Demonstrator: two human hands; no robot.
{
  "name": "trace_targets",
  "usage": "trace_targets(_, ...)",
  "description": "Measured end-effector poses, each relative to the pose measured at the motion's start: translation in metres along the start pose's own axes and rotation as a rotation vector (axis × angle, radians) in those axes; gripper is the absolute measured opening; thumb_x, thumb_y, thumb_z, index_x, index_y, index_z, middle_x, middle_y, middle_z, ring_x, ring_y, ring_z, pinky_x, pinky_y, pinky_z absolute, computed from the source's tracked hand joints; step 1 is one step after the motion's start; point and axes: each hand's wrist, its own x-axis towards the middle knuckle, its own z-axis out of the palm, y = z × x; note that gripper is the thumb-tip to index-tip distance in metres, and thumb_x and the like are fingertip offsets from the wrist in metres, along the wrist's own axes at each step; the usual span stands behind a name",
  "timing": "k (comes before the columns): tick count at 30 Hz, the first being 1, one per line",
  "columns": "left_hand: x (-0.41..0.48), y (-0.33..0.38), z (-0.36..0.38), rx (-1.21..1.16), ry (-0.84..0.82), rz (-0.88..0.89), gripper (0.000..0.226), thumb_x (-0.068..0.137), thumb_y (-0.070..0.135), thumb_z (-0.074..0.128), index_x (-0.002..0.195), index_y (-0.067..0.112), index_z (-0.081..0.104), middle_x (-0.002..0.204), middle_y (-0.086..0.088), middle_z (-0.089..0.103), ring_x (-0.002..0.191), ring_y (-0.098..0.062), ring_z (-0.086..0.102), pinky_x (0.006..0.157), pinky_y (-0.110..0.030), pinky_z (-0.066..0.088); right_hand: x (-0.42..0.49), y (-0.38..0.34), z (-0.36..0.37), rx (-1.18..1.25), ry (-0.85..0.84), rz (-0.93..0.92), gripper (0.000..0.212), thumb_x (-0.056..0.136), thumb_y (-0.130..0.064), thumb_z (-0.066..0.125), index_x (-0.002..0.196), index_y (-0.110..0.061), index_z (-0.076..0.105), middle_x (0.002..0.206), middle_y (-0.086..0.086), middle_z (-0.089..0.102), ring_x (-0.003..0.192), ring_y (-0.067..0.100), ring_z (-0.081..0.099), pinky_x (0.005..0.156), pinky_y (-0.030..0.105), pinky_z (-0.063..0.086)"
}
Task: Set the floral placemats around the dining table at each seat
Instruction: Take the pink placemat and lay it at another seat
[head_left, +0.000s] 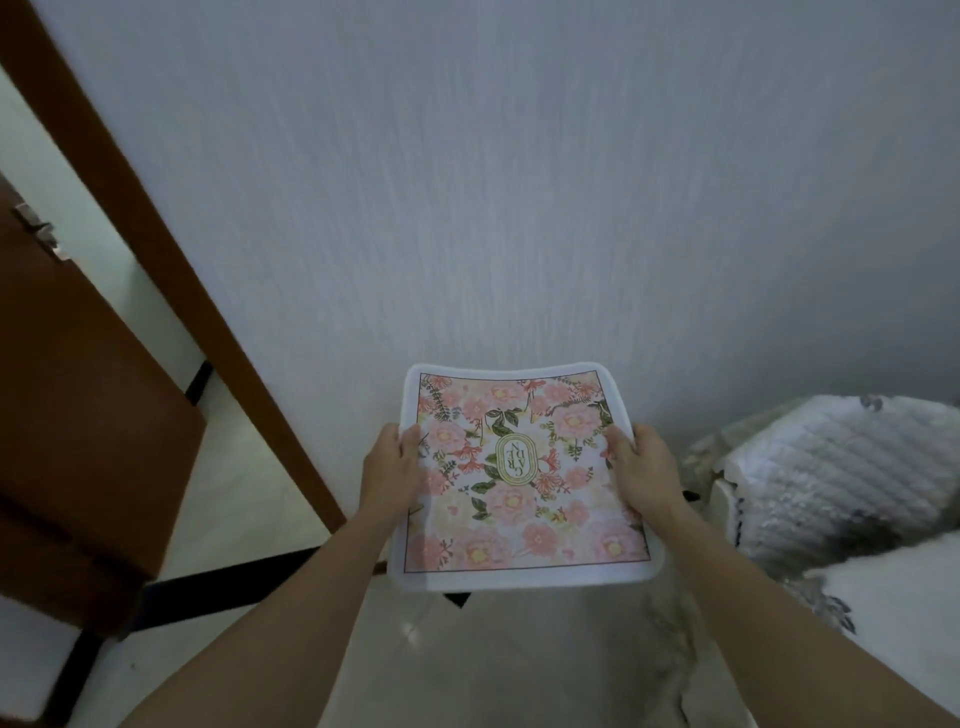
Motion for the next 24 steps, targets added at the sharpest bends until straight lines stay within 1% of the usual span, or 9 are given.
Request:
trace_targets(3, 0.04, 0.033, 0.035, -0.037, -0.049, 0.023, 0.031, 0.103, 0.039, 0.038, 0.091, 0.013, 0.05, 0.083, -0.005, 0.059, 0.075, -0.021, 0.059, 0.069, -0.042, 0.052, 0.046, -0.002, -0.022, 0.002, 0.048, 0.029, 0.028, 0.101, -0.034, 0.044, 0.099, -0.009, 0.058, 0.086, 0.008, 0.068, 0.072, 0.023, 0.068, 0.054, 0.031, 0.051)
trace_targets(6, 0.069, 0.058, 0.068, -0.05, -0.105, 0.056, 0.031, 0.104, 0.037, 0.039, 0.091, 0.011, 0.051, 0.08, -0.003, 0.056, 0.072, -0.02, 0.056, 0.065, -0.039, 0.049, 0.078, 0.003, -0.043, -0.003, 0.101, 0.059, 0.027, 0.101, -0.034, 0.044, 0.095, -0.012, 0.059, 0.082, 0.005, 0.069, 0.071, 0.022, 0.069, 0.055, 0.031, 0.052)
trace_targets(9, 0.099, 0.083, 0.102, -0.046, -0.161, 0.1, 0.032, 0.104, 0.036, 0.039, 0.096, 0.009, 0.054, 0.084, -0.004, 0.059, 0.076, -0.021, 0.057, 0.068, -0.037, 0.048, 0.105, 0.007, -0.063, -0.009, 0.174, 0.091, 0.025, 0.101, -0.034, 0.045, 0.087, -0.017, 0.056, 0.077, 0.001, 0.067, 0.067, 0.02, 0.067, 0.055, 0.03, 0.05)
trace_targets(11, 0.117, 0.099, 0.126, -0.042, -0.205, 0.132, 0.031, 0.104, 0.035, 0.039, 0.096, 0.009, 0.055, 0.083, -0.003, 0.058, 0.076, -0.018, 0.056, 0.066, -0.034, 0.046, 0.122, 0.011, -0.076, -0.02, 0.226, 0.097, 0.026, 0.101, -0.033, 0.045, 0.083, -0.018, 0.055, 0.075, 0.001, 0.065, 0.066, 0.019, 0.064, 0.056, 0.03, 0.049)
trace_targets(13, 0.135, 0.112, 0.152, -0.035, -0.252, 0.163, 0.032, 0.104, 0.035, 0.039, 0.097, 0.009, 0.056, 0.083, -0.001, 0.057, 0.075, -0.017, 0.056, 0.063, -0.031, 0.044, 0.138, 0.02, -0.087, -0.021, 0.274, 0.122, 0.025, 0.101, -0.033, 0.045, 0.083, -0.019, 0.055, 0.077, 0.002, 0.066, 0.068, 0.021, 0.065, 0.059, 0.033, 0.053)
trace_targets(17, 0.172, 0.142, 0.204, -0.035, -0.364, 0.217, 0.029, 0.104, 0.034, 0.038, 0.1, 0.011, 0.055, 0.082, 0.004, 0.058, 0.073, -0.013, 0.057, 0.058, -0.026, 0.043, 0.174, 0.038, -0.108, -0.025, 0.368, 0.215, 0.025, 0.099, -0.037, 0.045, 0.092, -0.015, 0.055, 0.085, 0.007, 0.067, 0.074, 0.025, 0.068, 0.067, 0.046, 0.059)
trace_targets(19, 0.196, 0.157, 0.231, -0.04, -0.424, 0.236, 0.03, 0.104, 0.035, 0.038, 0.101, 0.011, 0.055, 0.083, 0.002, 0.061, 0.072, -0.013, 0.06, 0.057, -0.027, 0.045, 0.194, 0.042, -0.117, -0.018, 0.417, 0.251, 0.024, 0.099, -0.036, 0.046, 0.092, -0.015, 0.055, 0.085, 0.008, 0.067, 0.074, 0.027, 0.069, 0.066, 0.048, 0.06)
trace_targets(22, 0.234, 0.183, 0.274, -0.074, -0.518, 0.27, 0.032, 0.104, 0.037, 0.038, 0.103, 0.011, 0.056, 0.09, -0.006, 0.066, 0.079, -0.023, 0.067, 0.062, -0.038, 0.056, 0.228, 0.048, -0.129, -0.029, 0.507, 0.278, 0.025, 0.098, -0.037, 0.045, 0.093, -0.015, 0.055, 0.087, 0.008, 0.068, 0.076, 0.026, 0.068, 0.067, 0.047, 0.059)
trace_targets(24, 0.259, 0.204, 0.305, -0.087, -0.588, 0.305, 0.031, 0.104, 0.035, 0.039, 0.104, 0.01, 0.056, 0.091, -0.007, 0.066, 0.081, -0.023, 0.067, 0.064, -0.037, 0.055, 0.251, 0.051, -0.14, -0.053, 0.572, 0.309, 0.027, 0.098, -0.04, 0.045, 0.095, -0.016, 0.057, 0.087, 0.007, 0.068, 0.076, 0.025, 0.068, 0.068, 0.046, 0.058)
